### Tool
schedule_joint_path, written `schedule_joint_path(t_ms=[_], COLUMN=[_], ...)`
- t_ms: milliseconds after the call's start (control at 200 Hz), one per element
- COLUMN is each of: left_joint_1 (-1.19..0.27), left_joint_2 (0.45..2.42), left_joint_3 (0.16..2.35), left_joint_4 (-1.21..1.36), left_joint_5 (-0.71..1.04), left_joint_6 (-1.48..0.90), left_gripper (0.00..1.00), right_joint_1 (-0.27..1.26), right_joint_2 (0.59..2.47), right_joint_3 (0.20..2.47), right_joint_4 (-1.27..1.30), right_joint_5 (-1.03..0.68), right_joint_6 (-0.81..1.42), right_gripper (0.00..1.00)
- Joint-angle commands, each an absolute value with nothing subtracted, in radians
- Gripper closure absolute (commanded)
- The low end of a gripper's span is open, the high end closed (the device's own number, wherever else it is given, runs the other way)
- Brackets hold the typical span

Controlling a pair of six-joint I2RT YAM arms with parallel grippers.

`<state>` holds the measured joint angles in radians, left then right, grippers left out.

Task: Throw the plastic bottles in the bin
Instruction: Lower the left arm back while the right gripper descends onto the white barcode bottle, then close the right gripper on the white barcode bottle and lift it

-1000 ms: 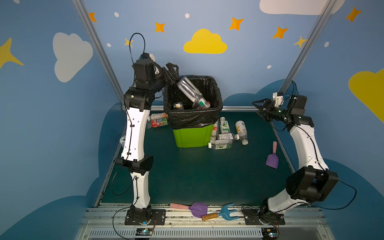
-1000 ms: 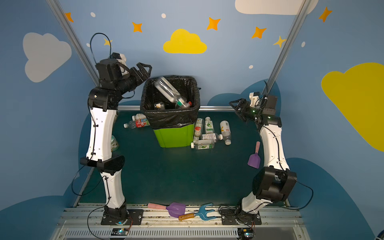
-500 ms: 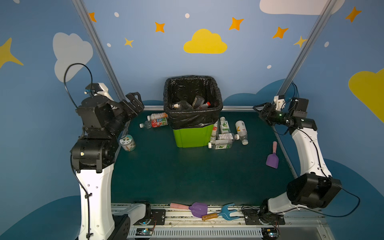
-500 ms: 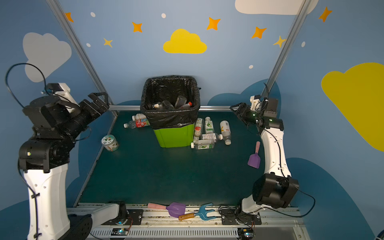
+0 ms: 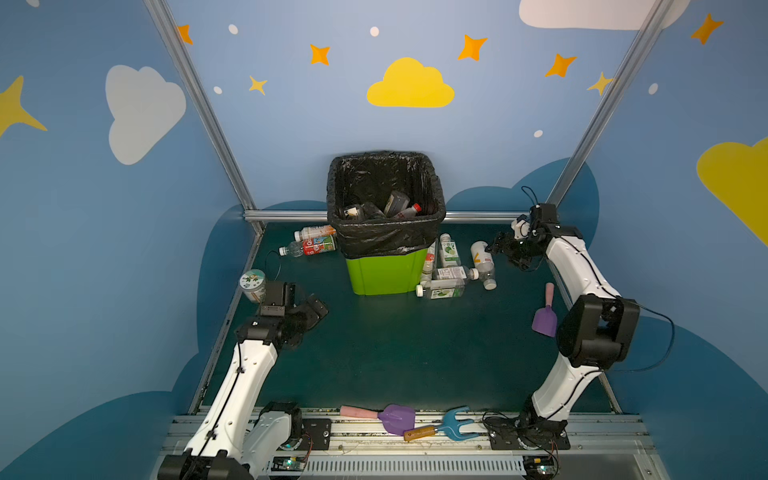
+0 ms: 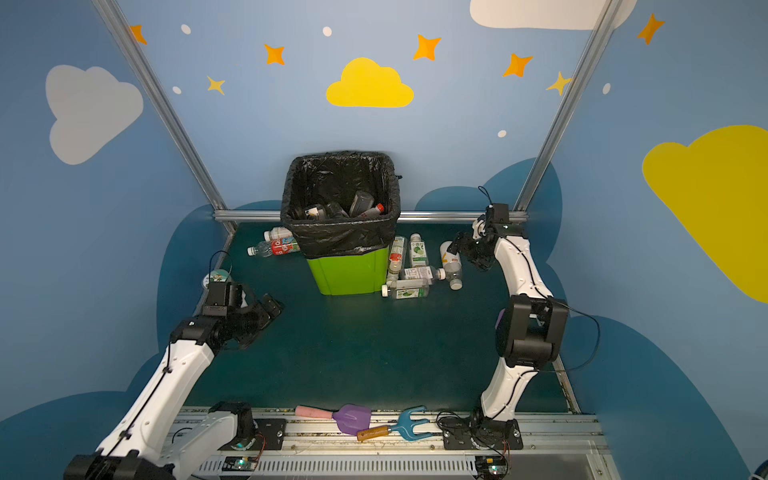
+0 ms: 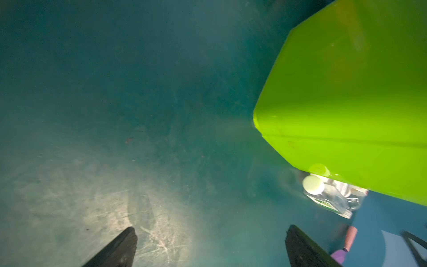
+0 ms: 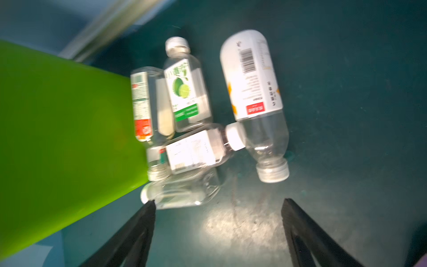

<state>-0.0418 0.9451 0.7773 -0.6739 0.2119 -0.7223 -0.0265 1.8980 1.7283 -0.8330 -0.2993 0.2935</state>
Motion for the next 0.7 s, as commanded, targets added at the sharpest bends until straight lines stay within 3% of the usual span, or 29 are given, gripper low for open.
schedule_joint_path(t_ms=[0,691], left_joint_1=[-0.047,-0.046], left_joint_2=[0.932,0.991], left_joint_3=[0.766,0.804], left_joint_4=[-0.605,-0.584], left_joint_5=[0.187,0.173], left_joint_6=[-0.750,-0.740], left_gripper=[0.00,0.00], right_joint_1=[-0.020,0.039], right_joint_2=[1.962,2.480], right_joint_3=[1.809,2.400], right_joint_4=[-0.906,-1.133], right_joint_5=[-0.205,-0.100], right_joint_6=[0.246,0.194], right_gripper=[0.16,0.13])
